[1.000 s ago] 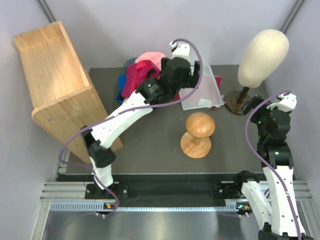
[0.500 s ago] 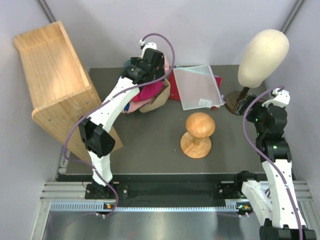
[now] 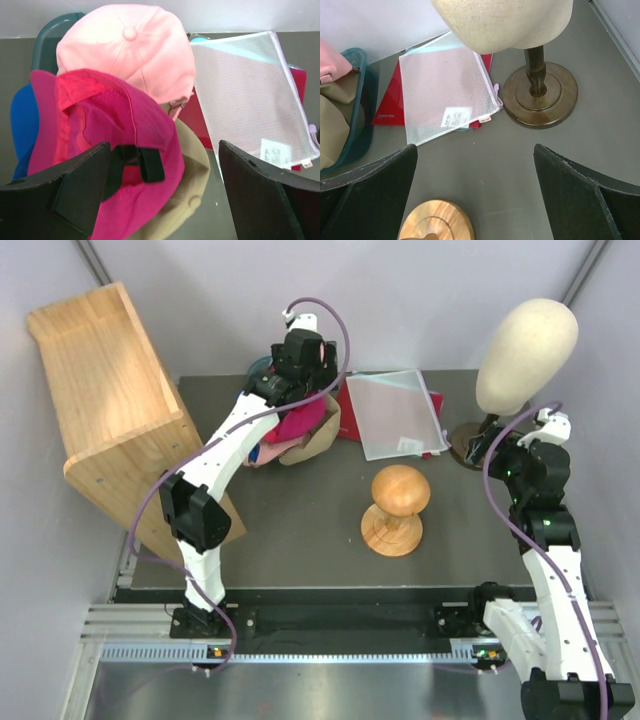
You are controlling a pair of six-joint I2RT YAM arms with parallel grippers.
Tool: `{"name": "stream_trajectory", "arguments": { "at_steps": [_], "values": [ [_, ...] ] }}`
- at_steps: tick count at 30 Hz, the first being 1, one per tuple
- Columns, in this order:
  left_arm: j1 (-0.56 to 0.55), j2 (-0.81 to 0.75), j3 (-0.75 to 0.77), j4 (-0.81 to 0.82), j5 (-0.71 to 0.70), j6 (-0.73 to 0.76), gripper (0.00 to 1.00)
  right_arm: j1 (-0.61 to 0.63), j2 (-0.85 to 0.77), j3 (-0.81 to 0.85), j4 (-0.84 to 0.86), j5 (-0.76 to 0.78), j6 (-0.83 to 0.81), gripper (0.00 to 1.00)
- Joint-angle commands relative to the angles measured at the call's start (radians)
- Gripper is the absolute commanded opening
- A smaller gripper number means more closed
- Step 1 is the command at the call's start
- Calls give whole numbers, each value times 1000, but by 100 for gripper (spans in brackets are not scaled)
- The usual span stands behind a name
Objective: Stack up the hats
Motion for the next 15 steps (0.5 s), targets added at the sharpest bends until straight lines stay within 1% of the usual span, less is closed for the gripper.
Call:
{"name": "stream_trajectory", "arguments": {
  "at_steps": [1,4,5,7,8,9,10,14,15],
  "values": [
    [21,51,21,113,24,32,89,6,-15,56,38,-16,-1,99],
    [29,76,27,159,30,56,81,6,-16,62,29,-16,-15,99],
    [31,84,33,166,33,60,75,6,-16,65,29,-20,-20,98],
    [32,99,62,172,33,69,41,6,-12,79,22,-23,-38,97],
    [32,97,71,172,36,69,28,6,-13,85,17,-30,-43,96],
    [32,82,76,178,44,68,3,8,-13,97,12,-33,-57,96],
    [31,71,74,190,70,68,0,8,-12,105,9,-33,-61,95],
    [31,-8,56,205,176,73,0,9,-1,158,-3,-110,-69,95],
    [31,-56,33,213,192,63,0,11,1,181,-2,-127,-67,95]
  ]
}}
